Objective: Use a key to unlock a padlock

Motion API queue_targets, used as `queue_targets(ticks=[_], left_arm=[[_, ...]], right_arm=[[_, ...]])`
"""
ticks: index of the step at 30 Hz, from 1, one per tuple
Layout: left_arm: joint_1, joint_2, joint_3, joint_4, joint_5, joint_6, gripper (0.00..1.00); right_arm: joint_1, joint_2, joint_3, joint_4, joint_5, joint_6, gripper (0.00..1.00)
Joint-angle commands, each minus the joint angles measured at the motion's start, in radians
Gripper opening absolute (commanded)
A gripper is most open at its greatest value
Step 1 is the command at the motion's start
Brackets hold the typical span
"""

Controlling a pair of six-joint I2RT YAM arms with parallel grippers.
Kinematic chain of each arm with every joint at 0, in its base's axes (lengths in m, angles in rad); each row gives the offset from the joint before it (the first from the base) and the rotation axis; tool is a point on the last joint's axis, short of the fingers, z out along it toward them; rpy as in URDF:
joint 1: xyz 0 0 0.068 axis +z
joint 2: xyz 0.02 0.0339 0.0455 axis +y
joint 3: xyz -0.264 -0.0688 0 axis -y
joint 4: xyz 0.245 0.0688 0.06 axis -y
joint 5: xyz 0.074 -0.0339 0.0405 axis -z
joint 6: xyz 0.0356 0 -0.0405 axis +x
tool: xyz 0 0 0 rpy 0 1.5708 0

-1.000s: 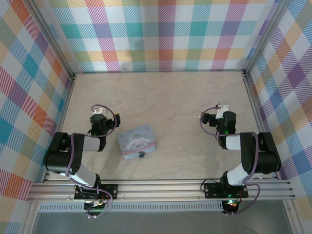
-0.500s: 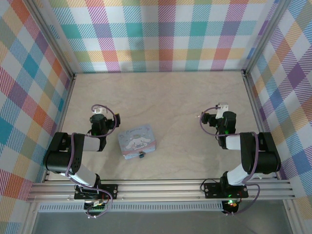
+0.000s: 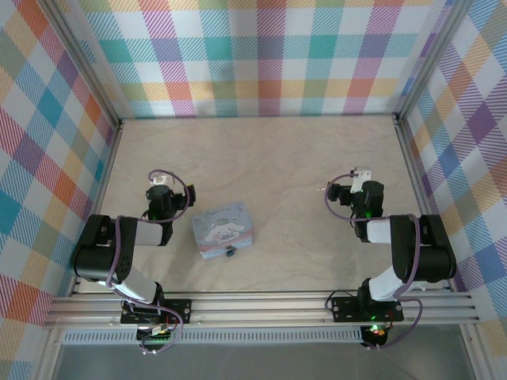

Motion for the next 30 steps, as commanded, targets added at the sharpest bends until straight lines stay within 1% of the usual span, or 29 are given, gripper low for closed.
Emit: queue_targets(ticks=[1, 5, 8, 11, 14, 16, 18, 21, 25, 26, 28, 30], left_arm=[[0.012, -0.017, 0.018, -0.012, 0.001, 0.011, 1.00], [0.012, -0.121, 0.060, -0.165, -0.024, 0.002, 1.00], [0.011, -0.209, 0.060, -0.229, -0.032, -0.001, 1.00], [0.011, -0.309, 0.085, -0.338, -0.034, -0.038, 1.00], [0.012, -0.387, 0.169, -0.543, -0.041, -0.121, 1.00], [0.013, -0.407, 0.256, -0.712, -0.049, -0.214, 1.00], [0.012, -0.410, 0.316, -0.810, 0.009, -0.269, 1.00], [0.013, -0.412, 0.371, -0.882, 0.111, -0.352, 1.00], [0.010, -0.411, 0.393, -0.904, 0.250, -0.457, 1.00], [0.004, -0.413, 0.392, -0.899, 0.273, -0.475, 1.00], [-0.018, -0.415, 0.385, -0.890, 0.311, -0.507, 1.00], [-0.053, -0.415, 0.383, -0.891, 0.321, -0.523, 0.99]], right_arm=[[-0.005, -0.005, 0.016, 0.001, -0.013, -0.004, 1.00], [-0.006, -0.072, 0.039, -0.094, 0.002, 0.001, 1.00], [-0.005, -0.128, 0.056, -0.170, 0.003, 0.001, 1.00], [-0.006, -0.187, 0.103, -0.330, 0.014, 0.020, 1.00], [-0.005, -0.237, 0.184, -0.514, 0.009, 0.068, 1.00], [-0.005, -0.256, 0.260, -0.670, -0.002, 0.104, 1.00], [-0.005, -0.261, 0.328, -0.812, -0.020, 0.129, 1.00], [-0.006, -0.248, 0.424, -1.006, -0.075, 0.142, 1.00], [-0.003, -0.204, 0.524, -1.217, -0.142, 0.141, 1.00], [-0.002, -0.191, 0.541, -1.255, -0.155, 0.139, 0.99], [0.003, -0.152, 0.588, -1.342, -0.176, 0.130, 0.95], [0.018, -0.107, 0.635, -1.418, -0.175, 0.113, 0.91]])
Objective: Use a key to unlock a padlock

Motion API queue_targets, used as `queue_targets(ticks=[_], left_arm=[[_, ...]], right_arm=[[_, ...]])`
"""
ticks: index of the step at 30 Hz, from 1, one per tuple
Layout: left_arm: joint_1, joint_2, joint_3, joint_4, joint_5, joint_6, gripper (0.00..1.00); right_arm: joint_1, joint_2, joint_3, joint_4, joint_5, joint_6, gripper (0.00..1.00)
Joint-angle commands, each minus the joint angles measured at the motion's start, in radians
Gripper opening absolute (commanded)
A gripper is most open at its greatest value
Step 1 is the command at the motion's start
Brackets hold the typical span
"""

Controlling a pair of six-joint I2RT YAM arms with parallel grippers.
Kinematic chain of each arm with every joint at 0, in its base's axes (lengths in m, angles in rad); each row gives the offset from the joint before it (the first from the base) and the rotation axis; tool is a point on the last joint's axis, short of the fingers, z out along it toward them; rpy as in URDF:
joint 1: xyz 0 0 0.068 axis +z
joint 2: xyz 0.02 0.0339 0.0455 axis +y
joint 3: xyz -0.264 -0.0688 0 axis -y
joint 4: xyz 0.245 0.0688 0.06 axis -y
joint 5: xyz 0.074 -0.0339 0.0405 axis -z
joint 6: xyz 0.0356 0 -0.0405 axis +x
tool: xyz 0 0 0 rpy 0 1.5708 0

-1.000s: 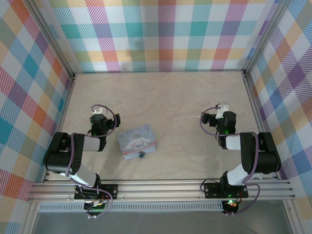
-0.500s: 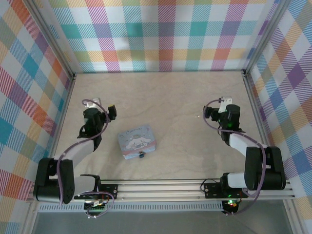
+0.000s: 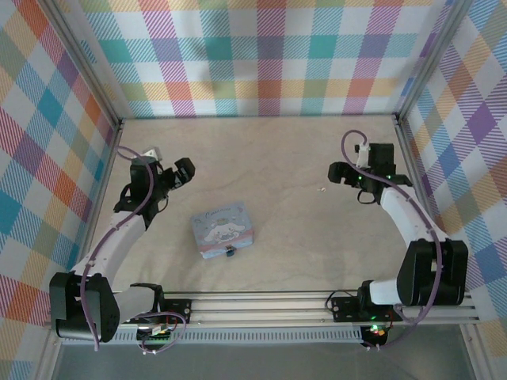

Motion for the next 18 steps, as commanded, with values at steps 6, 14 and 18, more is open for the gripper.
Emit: queue_targets(ticks=[6, 14, 18], left_arm=[[-0.156, 0.020, 0.009, 0.008, 0.089, -0.143, 0.99], [-0.270, 0.100, 0.049, 0.049, 0.065, -0.163, 0.99], [-0.296, 0.122, 0.062, 0.047, 0.049, -0.158, 0.99]], right_arm=[[0.064, 0.210, 0.180, -0.346, 0.004, -0.041, 0.83], [0.128, 0.435, 0.382, -0.464, 0.100, -0.081, 0.76], [0.157, 0.518, 0.457, -0.492, 0.141, -0.100, 0.74]])
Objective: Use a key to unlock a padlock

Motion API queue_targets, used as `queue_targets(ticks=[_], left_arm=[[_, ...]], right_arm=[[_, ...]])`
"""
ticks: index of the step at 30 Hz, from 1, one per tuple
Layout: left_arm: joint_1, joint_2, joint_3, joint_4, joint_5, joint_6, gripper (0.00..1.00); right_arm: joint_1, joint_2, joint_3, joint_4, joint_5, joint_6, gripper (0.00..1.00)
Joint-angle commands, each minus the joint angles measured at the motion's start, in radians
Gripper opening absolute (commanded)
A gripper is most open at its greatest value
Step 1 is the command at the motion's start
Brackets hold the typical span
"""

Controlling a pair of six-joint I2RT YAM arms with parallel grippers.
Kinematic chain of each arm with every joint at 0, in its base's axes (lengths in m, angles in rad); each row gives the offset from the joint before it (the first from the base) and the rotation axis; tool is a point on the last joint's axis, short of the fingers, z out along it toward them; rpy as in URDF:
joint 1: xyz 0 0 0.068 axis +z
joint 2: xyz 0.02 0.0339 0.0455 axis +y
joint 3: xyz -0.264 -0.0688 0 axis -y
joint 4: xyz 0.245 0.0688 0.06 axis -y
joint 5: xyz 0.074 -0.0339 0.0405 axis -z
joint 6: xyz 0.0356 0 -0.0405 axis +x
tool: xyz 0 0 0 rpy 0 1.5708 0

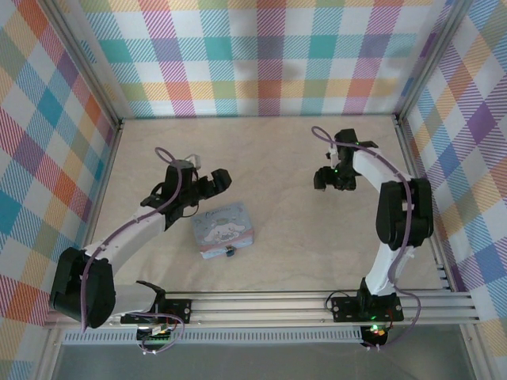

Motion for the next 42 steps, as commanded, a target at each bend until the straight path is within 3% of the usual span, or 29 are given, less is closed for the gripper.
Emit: queue_targets(ticks=[1, 13, 42], left_arm=[[-0.023, 0.007, 0.045, 0.021, -0.019, -0.012, 0.99], [-0.037, -0.003, 0.055, -0.014, -0.048, 0.006, 1.00], [-0.058, -0.013, 0.083, -0.048, -0.056, 0.015, 1.00]], right_arm=[[0.023, 0.054, 0.069, -0.078, 0.049, -0.036, 0.73], [0.045, 0.174, 0.163, -0.106, 0.050, -0.055, 0.64], [0.049, 0.261, 0.235, -0.118, 0.081, -0.063, 0.38]])
